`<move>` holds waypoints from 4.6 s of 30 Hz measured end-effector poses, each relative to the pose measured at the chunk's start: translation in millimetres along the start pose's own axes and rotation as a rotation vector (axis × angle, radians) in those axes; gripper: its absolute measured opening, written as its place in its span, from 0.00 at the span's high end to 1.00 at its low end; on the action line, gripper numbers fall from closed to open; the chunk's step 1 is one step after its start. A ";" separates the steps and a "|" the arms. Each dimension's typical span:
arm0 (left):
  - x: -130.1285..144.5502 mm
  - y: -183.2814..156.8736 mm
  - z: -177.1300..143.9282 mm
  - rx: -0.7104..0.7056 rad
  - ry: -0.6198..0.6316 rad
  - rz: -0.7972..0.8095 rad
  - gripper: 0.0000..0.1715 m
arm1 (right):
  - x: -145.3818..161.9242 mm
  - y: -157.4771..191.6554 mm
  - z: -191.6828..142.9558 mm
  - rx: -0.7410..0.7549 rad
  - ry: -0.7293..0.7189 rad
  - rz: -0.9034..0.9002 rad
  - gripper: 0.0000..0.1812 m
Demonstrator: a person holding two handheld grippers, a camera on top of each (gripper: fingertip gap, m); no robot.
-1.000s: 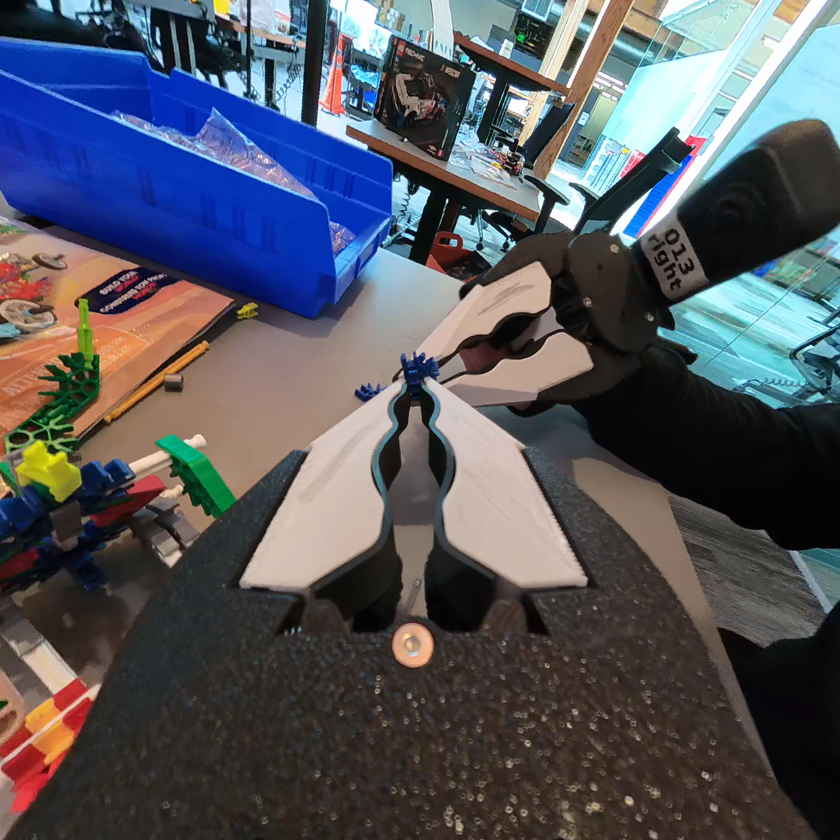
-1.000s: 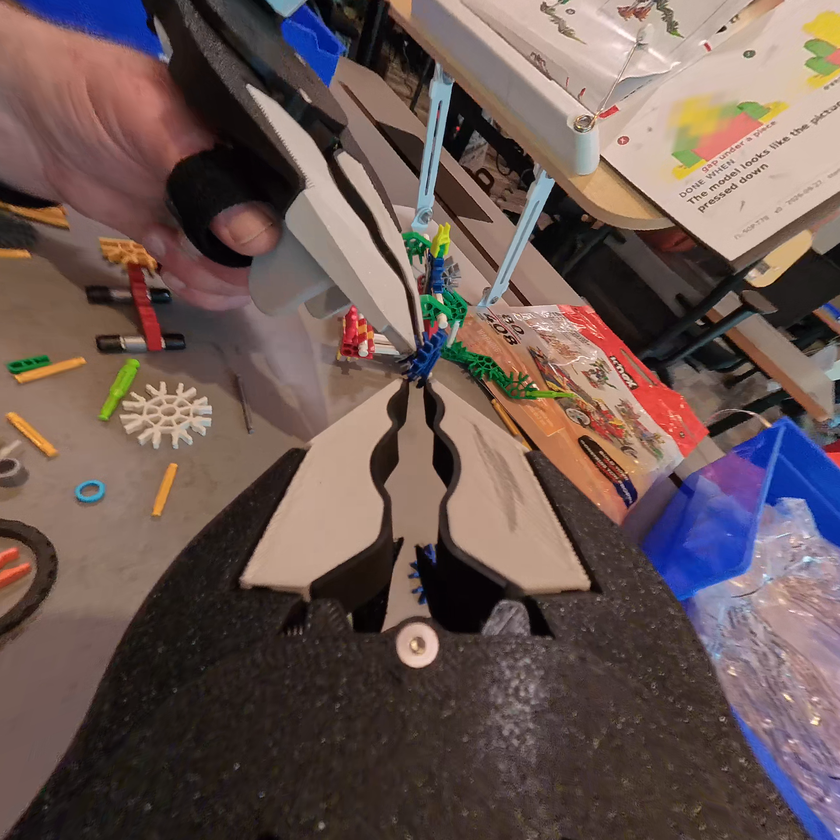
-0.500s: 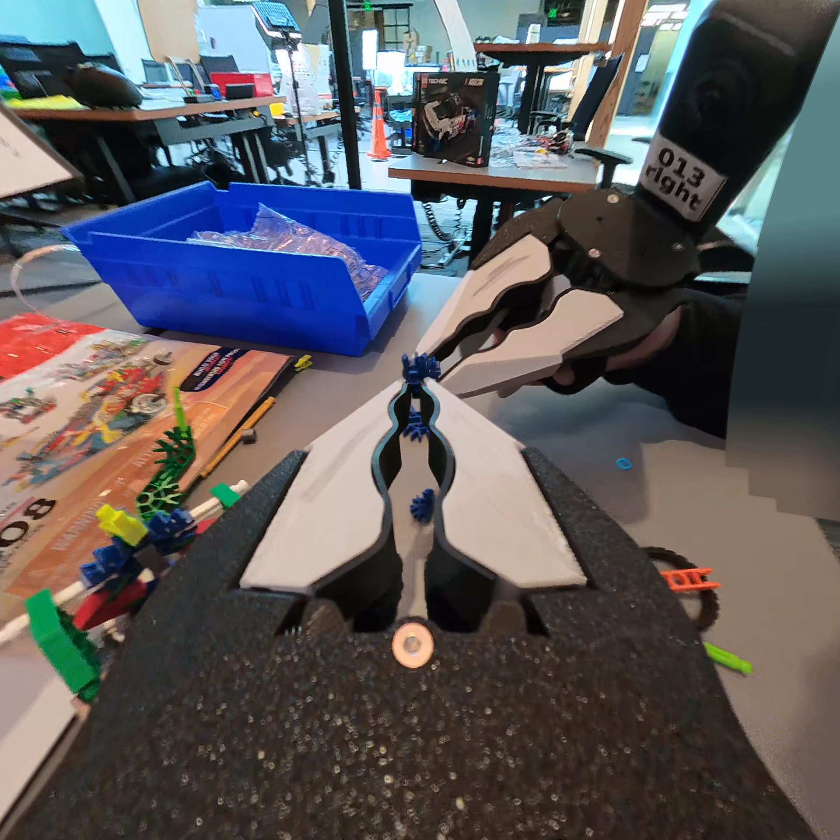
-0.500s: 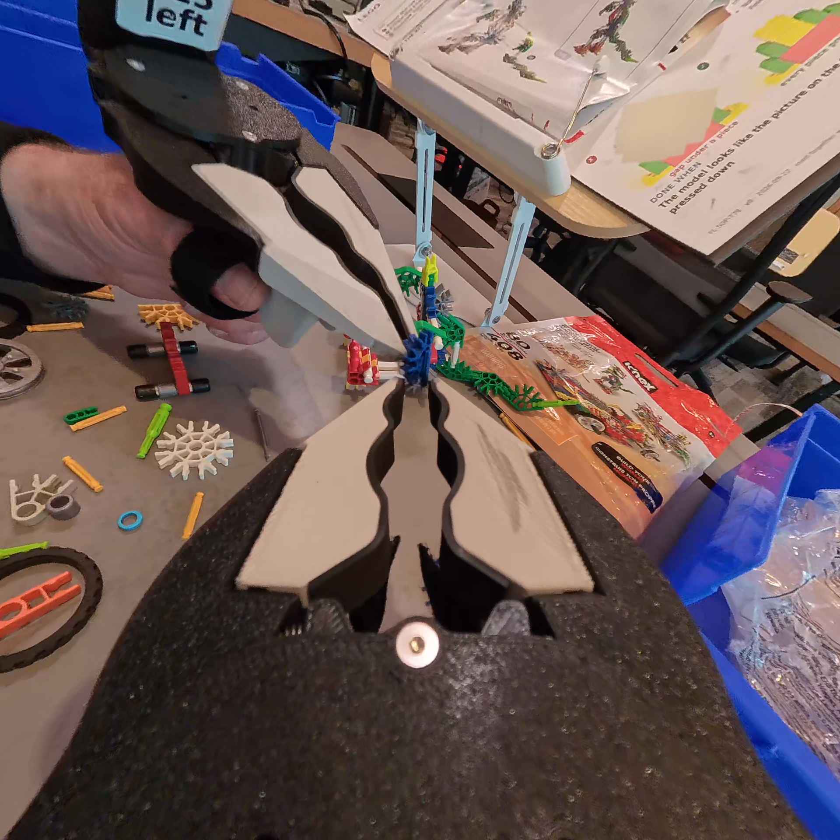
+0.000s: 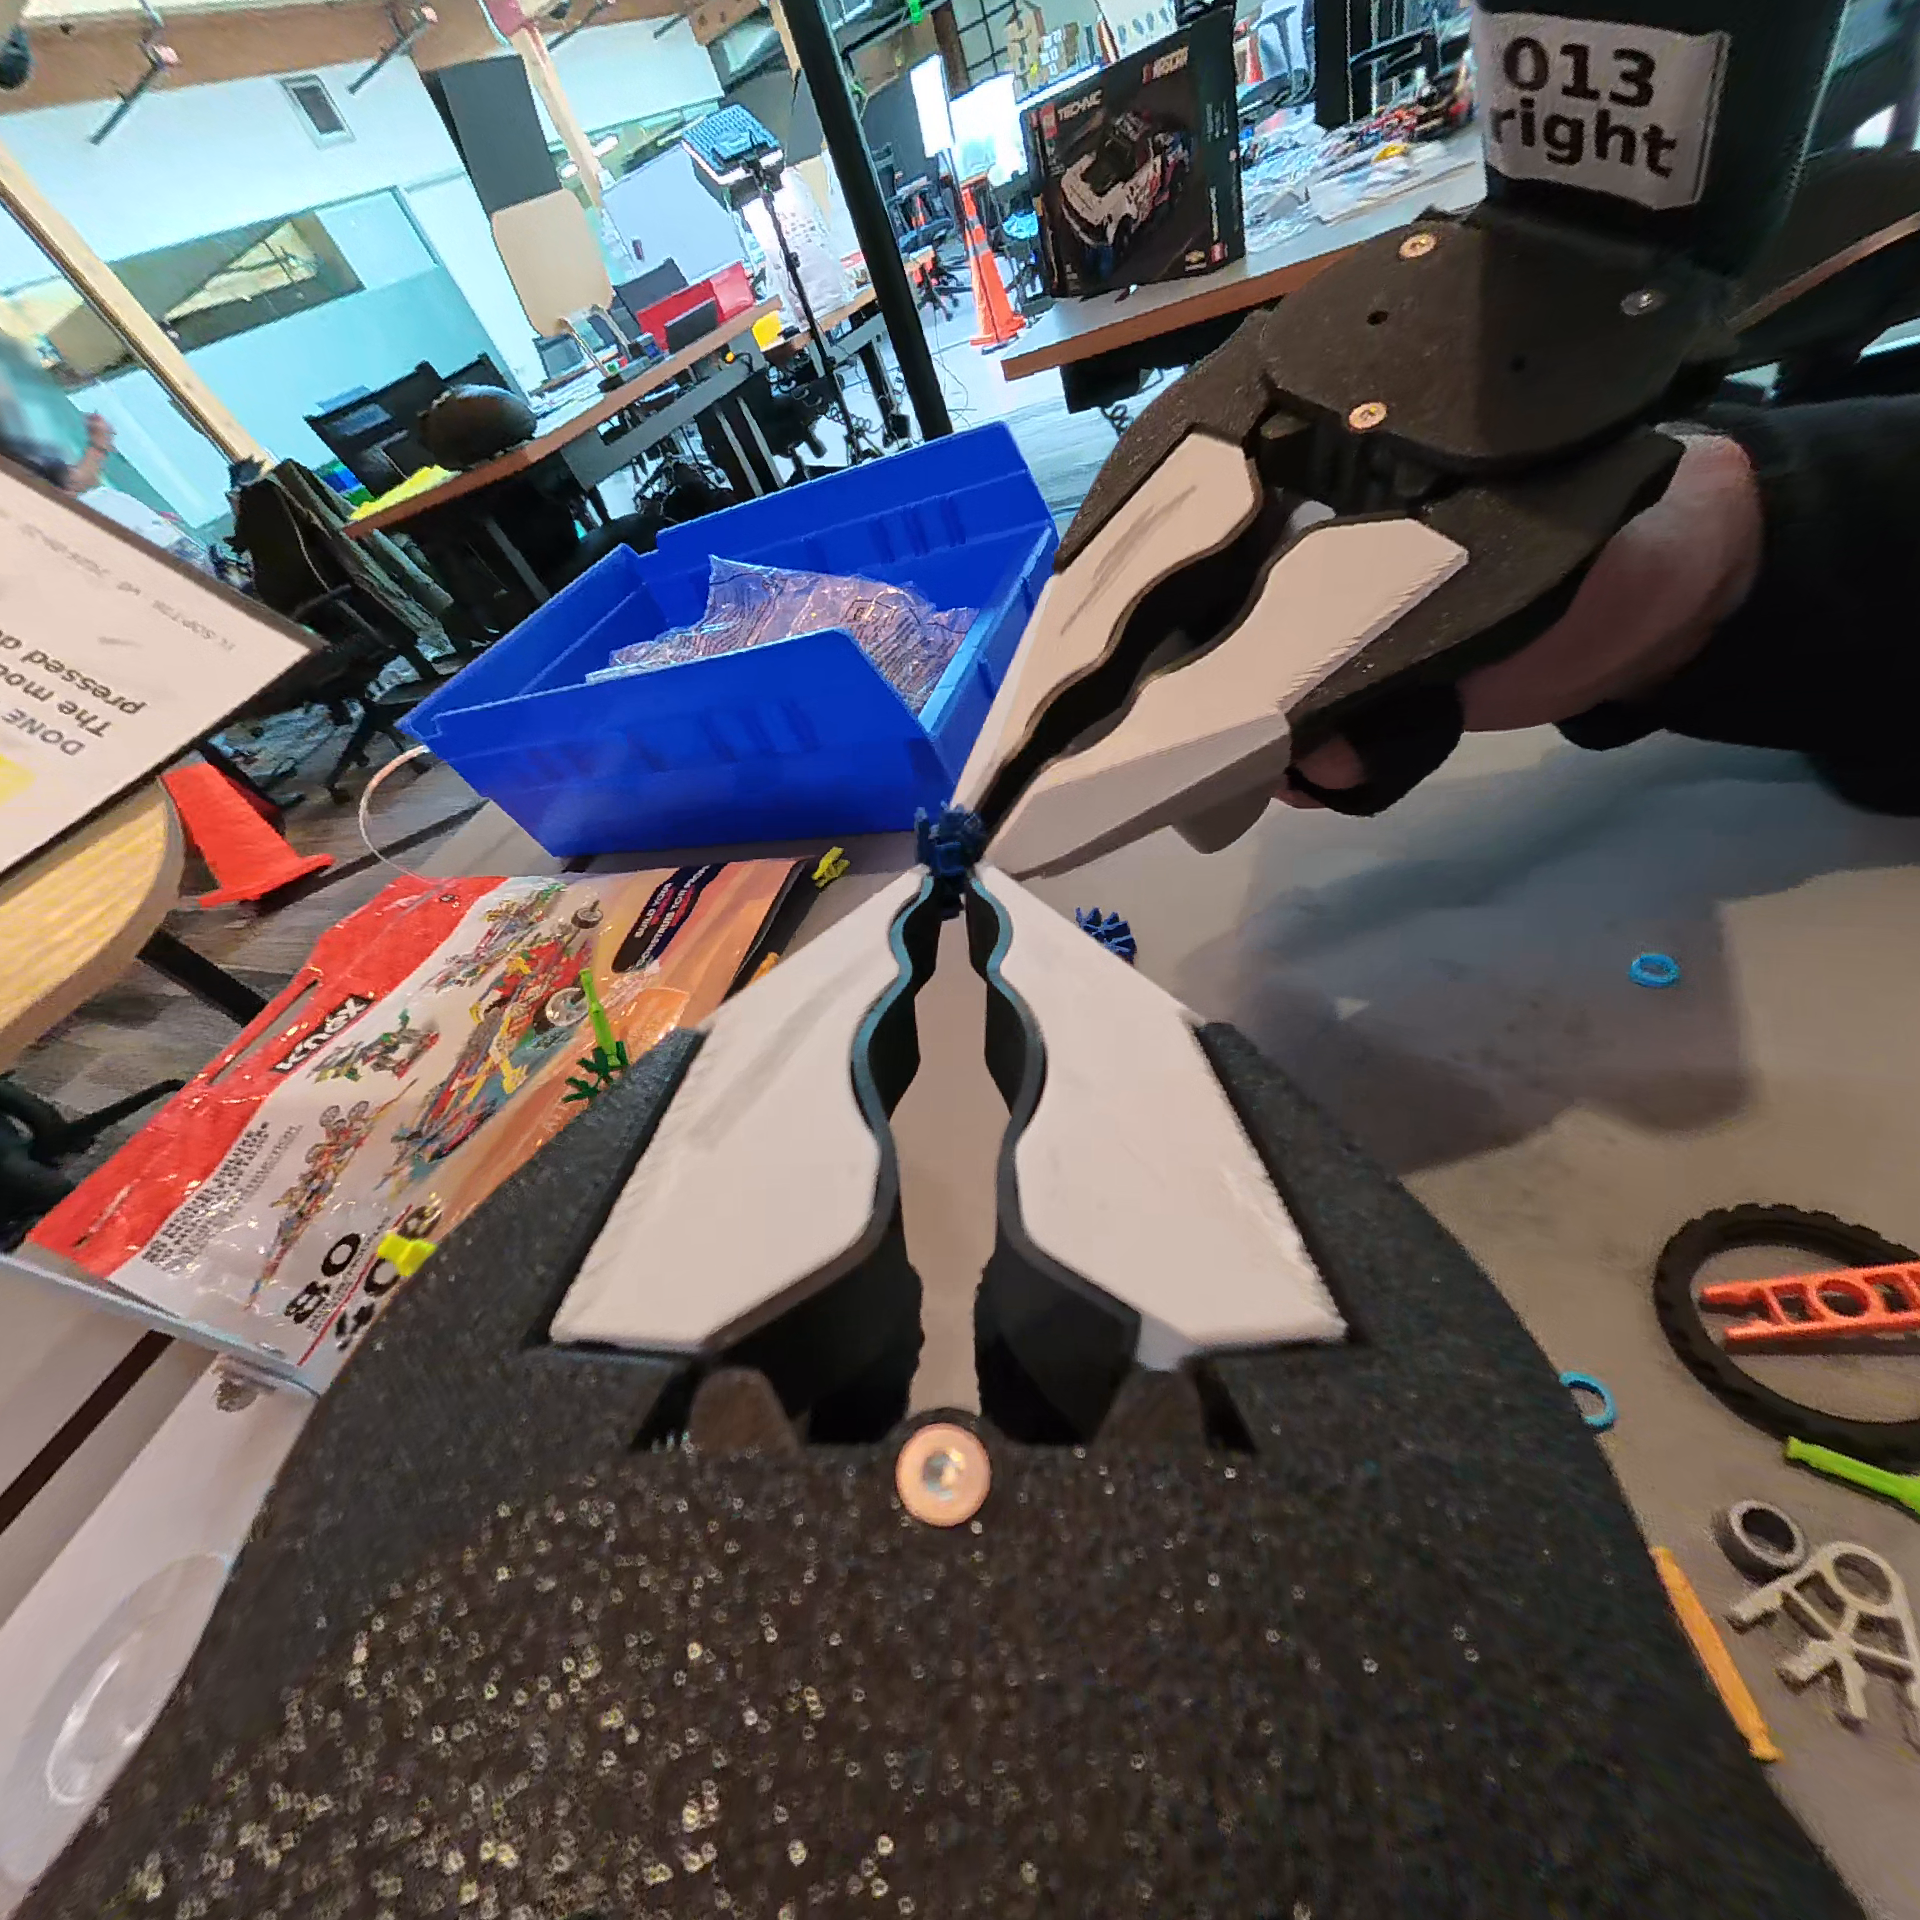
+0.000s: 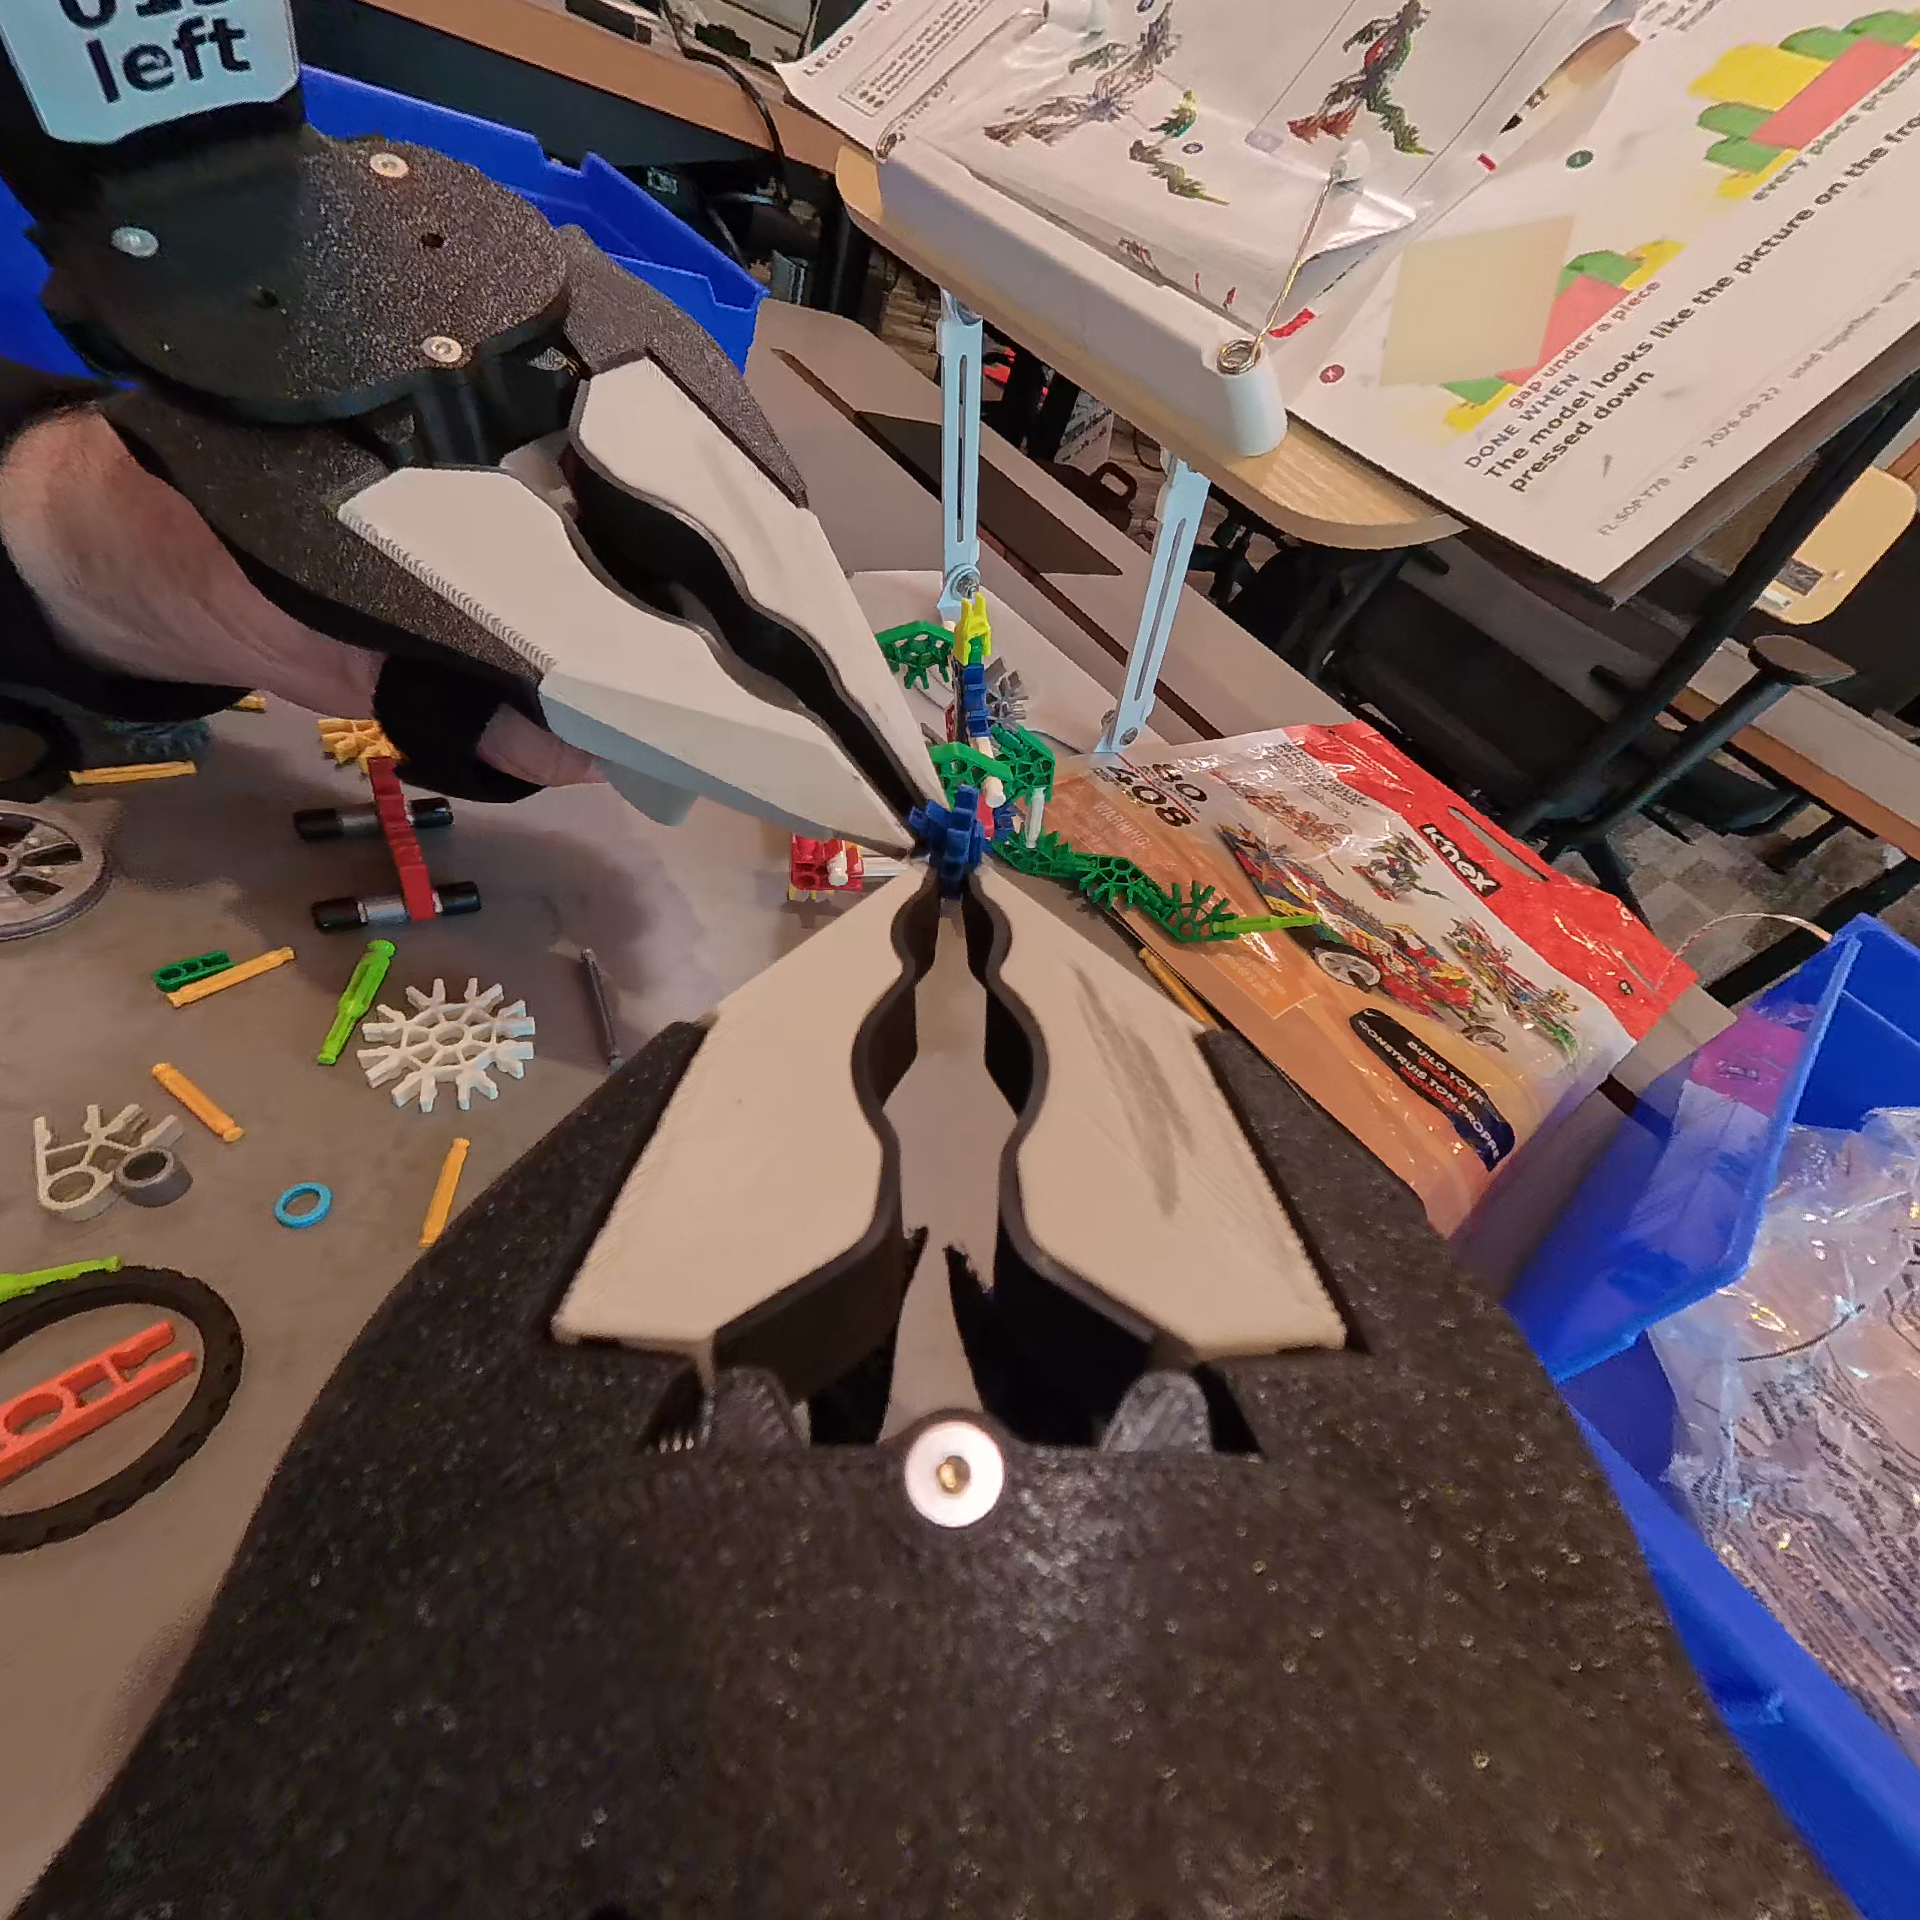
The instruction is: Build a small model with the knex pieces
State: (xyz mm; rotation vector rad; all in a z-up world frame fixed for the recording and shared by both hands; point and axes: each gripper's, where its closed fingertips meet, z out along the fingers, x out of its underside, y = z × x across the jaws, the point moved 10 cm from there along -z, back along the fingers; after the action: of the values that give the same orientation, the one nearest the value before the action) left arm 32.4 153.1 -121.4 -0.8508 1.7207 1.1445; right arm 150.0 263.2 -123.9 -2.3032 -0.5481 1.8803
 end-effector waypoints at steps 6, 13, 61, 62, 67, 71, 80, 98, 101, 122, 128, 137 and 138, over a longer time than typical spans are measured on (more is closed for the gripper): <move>-0.1 -1.5 -0.3 -0.008 -0.007 0.025 0.99 | -0.1 -1.5 -0.5 -0.015 -0.009 0.031 0.99; -1.1 -3.1 -7.2 -0.068 -0.020 0.241 0.87 | 0.8 -9.9 -4.2 -0.091 -0.041 0.196 0.99; 15.5 -34.0 2.6 -0.062 0.156 0.756 0.88 | 15.4 1.0 3.4 -0.373 0.124 0.354 0.99; 16.0 -33.7 2.8 -0.056 0.156 0.743 0.88 | 15.7 1.2 3.6 -0.373 0.127 0.352 0.99; 16.6 -32.7 3.3 -0.047 0.151 0.717 0.89 | 15.6 1.2 3.7 -0.366 0.130 0.345 0.99; 16.5 -29.6 3.1 -0.041 0.139 0.670 0.89 | 13.9 1.3 3.8 -0.350 0.124 0.331 0.99; 16.1 -16.0 0.7 0.034 0.021 0.361 0.88 | 7.2 -0.8 0.4 -0.332 0.059 0.344 0.98; 15.0 0.6 1.9 0.226 -0.115 -0.128 0.88 | -0.4 -7.9 -5.8 -0.303 -0.041 0.402 0.93; 15.1 2.4 1.2 0.247 -0.131 -0.167 0.88 | -1.4 -8.5 -7.1 -0.292 -0.058 0.394 0.91; 11.2 -16.3 4.4 0.030 -0.017 0.256 0.88 | 2.6 -5.5 -3.0 -0.297 -0.003 0.380 0.97; 14.6 -15.5 5.7 -0.003 0.010 0.312 0.83 | 8.5 -8.7 1.0 -0.302 0.027 0.441 0.97; 15.8 -24.6 11.2 -0.051 0.089 0.484 0.87 | 13.0 -10.0 3.4 -0.327 0.054 0.499 0.97; 15.4 -25.0 11.6 -0.058 0.093 0.497 0.87 | 13.2 -10.5 3.3 -0.328 0.053 0.505 0.97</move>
State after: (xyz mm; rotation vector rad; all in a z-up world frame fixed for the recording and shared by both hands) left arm 51.8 154.3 -146.3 -0.5251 2.0523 1.5028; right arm 146.9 277.1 -133.5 -2.9190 -0.3026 2.0457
